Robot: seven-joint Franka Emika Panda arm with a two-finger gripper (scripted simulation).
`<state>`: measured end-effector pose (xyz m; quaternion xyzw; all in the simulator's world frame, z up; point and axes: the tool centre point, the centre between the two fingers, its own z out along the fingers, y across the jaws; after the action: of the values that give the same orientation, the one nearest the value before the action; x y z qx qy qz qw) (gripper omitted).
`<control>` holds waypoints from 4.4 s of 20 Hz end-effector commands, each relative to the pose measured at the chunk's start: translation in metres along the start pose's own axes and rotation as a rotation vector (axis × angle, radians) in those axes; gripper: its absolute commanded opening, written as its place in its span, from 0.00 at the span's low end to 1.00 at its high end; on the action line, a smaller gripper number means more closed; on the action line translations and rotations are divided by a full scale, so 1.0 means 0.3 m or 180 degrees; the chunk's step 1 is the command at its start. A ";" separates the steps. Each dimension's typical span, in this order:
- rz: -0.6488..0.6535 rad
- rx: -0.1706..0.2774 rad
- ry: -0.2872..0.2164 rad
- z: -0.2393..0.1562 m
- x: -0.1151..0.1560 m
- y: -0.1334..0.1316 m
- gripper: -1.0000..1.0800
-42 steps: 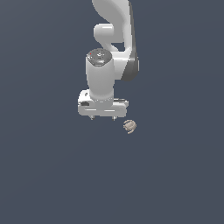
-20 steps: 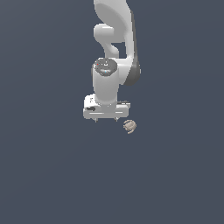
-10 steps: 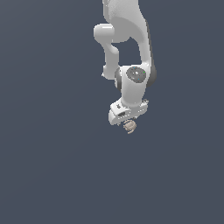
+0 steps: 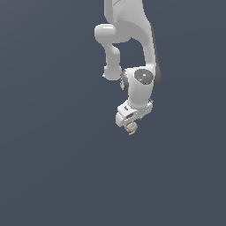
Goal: Pick up the object and move it to a goal position.
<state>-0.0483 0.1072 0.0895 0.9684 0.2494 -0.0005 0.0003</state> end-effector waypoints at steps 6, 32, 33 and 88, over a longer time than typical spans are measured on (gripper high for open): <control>-0.0013 0.0001 0.0001 0.086 -0.003 -0.004 0.96; -0.0023 -0.0001 0.0007 0.126 -0.006 0.028 0.00; -0.0023 -0.0001 0.0007 0.112 -0.008 0.039 0.00; -0.0027 0.0002 0.0004 -1.027 -0.151 1.045 0.00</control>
<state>0.0627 -0.1876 0.3960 0.9674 0.2533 0.0001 -0.0001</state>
